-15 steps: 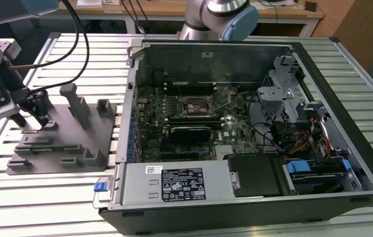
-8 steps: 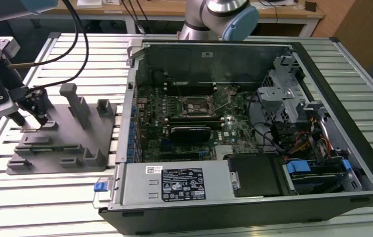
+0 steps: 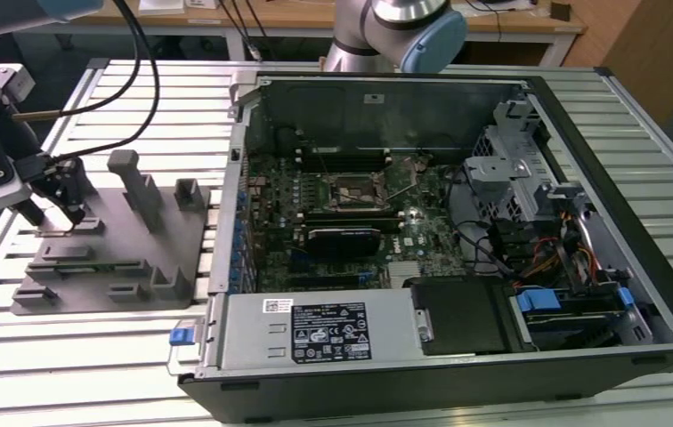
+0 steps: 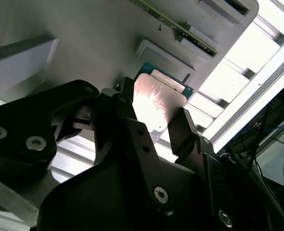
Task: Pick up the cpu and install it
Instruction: 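Pick up the cpu and move it towards the insertion slot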
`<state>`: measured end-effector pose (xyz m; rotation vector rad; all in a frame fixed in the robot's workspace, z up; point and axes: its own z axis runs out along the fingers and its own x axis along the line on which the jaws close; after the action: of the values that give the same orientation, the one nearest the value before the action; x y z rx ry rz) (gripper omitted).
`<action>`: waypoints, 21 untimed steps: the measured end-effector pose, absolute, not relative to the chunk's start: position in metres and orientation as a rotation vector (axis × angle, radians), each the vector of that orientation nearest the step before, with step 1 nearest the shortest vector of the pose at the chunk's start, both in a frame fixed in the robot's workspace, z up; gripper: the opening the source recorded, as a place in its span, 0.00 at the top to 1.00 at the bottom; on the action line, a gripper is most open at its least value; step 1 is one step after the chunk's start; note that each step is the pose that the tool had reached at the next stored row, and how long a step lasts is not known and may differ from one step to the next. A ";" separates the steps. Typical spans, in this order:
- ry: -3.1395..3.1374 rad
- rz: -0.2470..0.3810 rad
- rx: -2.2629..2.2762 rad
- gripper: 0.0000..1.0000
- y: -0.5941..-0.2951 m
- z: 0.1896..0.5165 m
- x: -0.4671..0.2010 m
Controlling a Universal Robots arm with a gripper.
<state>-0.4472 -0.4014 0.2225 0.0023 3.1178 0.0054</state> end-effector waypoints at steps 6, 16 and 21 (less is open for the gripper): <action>3.118 0.005 0.002 0.47 -0.401 0.226 -0.447; 3.118 0.005 0.002 0.47 -0.401 0.233 -0.447; 3.118 0.005 0.002 0.47 -0.401 0.238 -0.447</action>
<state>-0.4472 -0.4014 0.2381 0.0022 3.1179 0.0054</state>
